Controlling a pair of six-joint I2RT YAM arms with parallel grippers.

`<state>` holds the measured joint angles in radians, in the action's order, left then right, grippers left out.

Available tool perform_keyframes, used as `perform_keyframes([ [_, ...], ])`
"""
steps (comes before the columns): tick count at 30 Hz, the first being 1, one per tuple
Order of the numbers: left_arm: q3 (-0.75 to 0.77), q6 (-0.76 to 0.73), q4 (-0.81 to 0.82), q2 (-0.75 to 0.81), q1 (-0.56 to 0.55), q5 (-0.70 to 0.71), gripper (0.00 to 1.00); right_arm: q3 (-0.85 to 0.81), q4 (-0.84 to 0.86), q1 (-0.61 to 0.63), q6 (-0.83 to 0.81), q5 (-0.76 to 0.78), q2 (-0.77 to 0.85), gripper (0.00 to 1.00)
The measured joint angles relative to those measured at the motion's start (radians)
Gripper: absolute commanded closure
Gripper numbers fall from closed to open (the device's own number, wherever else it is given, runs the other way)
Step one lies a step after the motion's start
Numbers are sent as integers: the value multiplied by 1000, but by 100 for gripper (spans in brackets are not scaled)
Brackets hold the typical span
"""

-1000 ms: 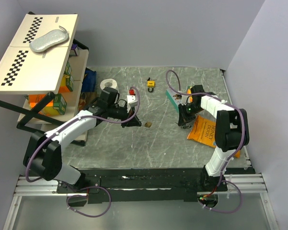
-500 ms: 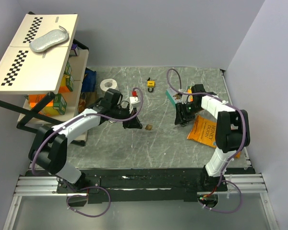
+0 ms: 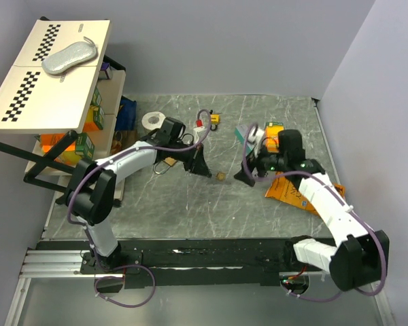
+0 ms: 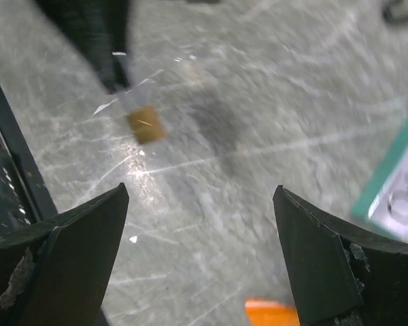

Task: Lock with the key
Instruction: Place the lock at the center of the board.

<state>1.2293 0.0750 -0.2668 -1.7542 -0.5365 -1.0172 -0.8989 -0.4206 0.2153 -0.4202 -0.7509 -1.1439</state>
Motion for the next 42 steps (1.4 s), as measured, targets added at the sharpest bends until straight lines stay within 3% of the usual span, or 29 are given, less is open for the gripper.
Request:
perform_keyframes([
  [9,50,108,-56,-46,-11,-55,99,122,134,273,-137,175,62,18],
  [12,56,127,-79,-47,-13,-60,99,121,174,309,-165,226,57,24],
  [23,62,174,-79,-52,-14,-64,99,113,197,365,-218,296,-38,27],
  [26,62,183,-74,-52,-14,-65,99,109,196,375,-228,314,-59,35],
  [31,62,204,-47,-52,-10,-58,99,80,187,389,-229,338,-90,63],
  [33,62,206,-39,-52,-7,-57,91,80,185,394,-225,349,-91,78],
  [35,62,208,-34,-52,-8,-55,70,79,185,394,-221,352,-91,88],
  [38,61,208,-38,-52,-8,-57,55,77,184,393,-208,367,-91,96],
  [40,59,199,-40,-51,-6,-51,47,72,177,385,-190,370,-91,96],
  [41,56,196,-40,-49,-3,-42,34,68,169,376,-175,370,-91,96],
  [42,52,190,-42,-45,0,-31,32,66,160,360,-159,366,-91,96],
])
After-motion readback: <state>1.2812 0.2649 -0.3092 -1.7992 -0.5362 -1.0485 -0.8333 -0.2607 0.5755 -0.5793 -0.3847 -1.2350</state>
